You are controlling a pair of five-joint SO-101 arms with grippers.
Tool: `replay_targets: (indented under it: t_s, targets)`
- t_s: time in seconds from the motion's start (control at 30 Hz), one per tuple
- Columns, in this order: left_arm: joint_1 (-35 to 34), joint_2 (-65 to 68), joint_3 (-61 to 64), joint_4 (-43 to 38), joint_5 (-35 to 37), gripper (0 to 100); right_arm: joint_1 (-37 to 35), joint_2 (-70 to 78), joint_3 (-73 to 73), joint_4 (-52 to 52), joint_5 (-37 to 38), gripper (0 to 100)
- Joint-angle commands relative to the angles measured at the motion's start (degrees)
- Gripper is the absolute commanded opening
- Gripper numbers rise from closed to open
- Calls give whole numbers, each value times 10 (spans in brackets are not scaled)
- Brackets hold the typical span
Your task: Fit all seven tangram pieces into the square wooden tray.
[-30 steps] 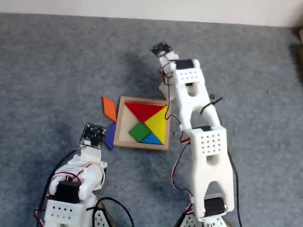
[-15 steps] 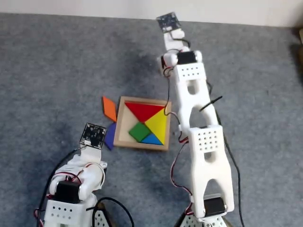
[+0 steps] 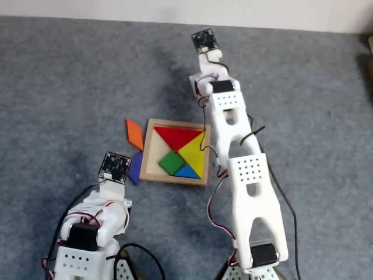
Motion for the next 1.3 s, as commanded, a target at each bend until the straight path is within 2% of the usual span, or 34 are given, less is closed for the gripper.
replay_targets:
  t_s: [0.0,0.33,0.6,0.7,0.83,1.07,1.17,1.27]
  targets:
    - [-5,-19,11,3,-4,7,13,-7,-21,41,-4,5]
    - [-5,-19,11,3,-4,7,15,-9,-34,278,146,5]
    - [-5,-19,11,3,-4,7,16,-4,-247,548,182,5]
    - [-5,-19,11,3,-4,7,42,-4,-322,555,176,5]
    - [-5,-19,11,3,-4,7,77,-9,-336,555,177,5]
    - [-4,-19,11,3,-4,7,80,-9,-338,556,164,10]
    - [-4,-19,11,3,-4,7,60,-10,-338,555,80,55]
    - [-4,-19,11,3,-4,7,44,-10,-338,555,-15,174]
